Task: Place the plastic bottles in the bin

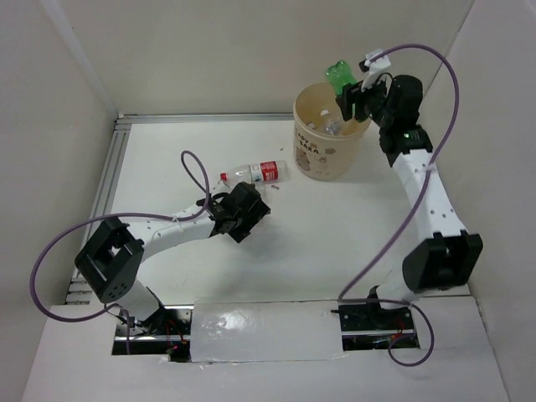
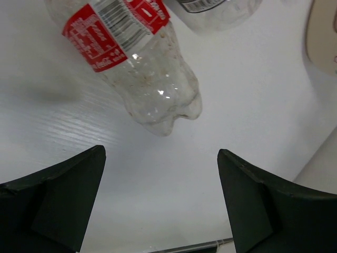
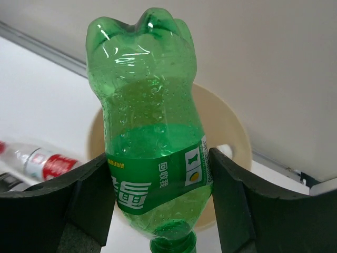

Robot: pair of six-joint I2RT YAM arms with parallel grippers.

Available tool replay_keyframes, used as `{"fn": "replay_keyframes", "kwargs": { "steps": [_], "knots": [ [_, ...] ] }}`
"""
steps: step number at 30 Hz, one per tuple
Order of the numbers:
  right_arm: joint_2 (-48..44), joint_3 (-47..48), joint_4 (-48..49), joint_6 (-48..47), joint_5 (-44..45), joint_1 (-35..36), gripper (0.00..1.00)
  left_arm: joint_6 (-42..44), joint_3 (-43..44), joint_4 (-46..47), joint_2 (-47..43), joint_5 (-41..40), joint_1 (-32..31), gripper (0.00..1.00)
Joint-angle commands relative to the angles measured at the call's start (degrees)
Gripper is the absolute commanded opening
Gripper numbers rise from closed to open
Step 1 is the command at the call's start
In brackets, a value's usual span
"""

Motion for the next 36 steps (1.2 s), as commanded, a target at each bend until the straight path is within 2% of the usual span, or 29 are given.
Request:
{"fn": "replay_keyframes", "kwargs": {
  "steps": [1, 2, 8, 9, 12, 13, 19, 26, 30, 36],
  "knots": [
    [8.01, 8.51, 1.1, 2.57, -6.92, -4.67, 0.44, 0.71, 1.54, -2.61, 1.14, -1.86, -0.22, 1.0],
    [9.68, 9.57, 1.09, 2.57, -9.28, -5.38, 0.52, 0.72, 1.54, -3.66, 1.84, -2.39, -0.22, 1.0],
    [18.57, 14.59, -2.51, 3.09, -15.45, -6.7, 0.67, 1.86, 2.68, -4.28, 3.08, -5.39, -0.22, 1.0],
    [19.36, 14.59, -3.04, 3.62, -15.46, -6.7, 0.75, 1.86, 2.69, -4.28, 3.68, -6.26, -0.22, 1.0],
    [19.37, 15.38, -4.97, 3.62, -17.48, -6.7, 0.88, 3.0, 3.92, -4.81, 4.3, -7.67, 0.31, 1.0],
    [18.67, 14.6, -4.97, 3.62, -17.48, -6.7, 0.99, 3.01, 4.61, -6.03, 5.0, -8.37, 0.31, 1.0],
    [10.95, 9.33, -7.69, 4.76, -24.07, -10.12, 0.99, 2.48, 6.2, -6.22, 7.03, -8.9, 2.06, 1.0],
    [-3.21, -8.93, -10.24, 1.6, -28.73, -12.58, 0.99, -2.17, 7.17, -3.85, 9.4, -3.82, 3.12, 1.0],
    [-8.58, -15.72, -11.74, -0.33, -30.05, -14.69, 0.99, -4.47, 2.69, 2.21, 3.88, -1.43, 2.07, 1.0],
    [-11.48, -19.86, -14.46, -1.57, -33.03, -18.47, 0.99, -9.3, -0.65, 4.06, -2.98, -2.57, 1.54, 1.0]
  ]
}}
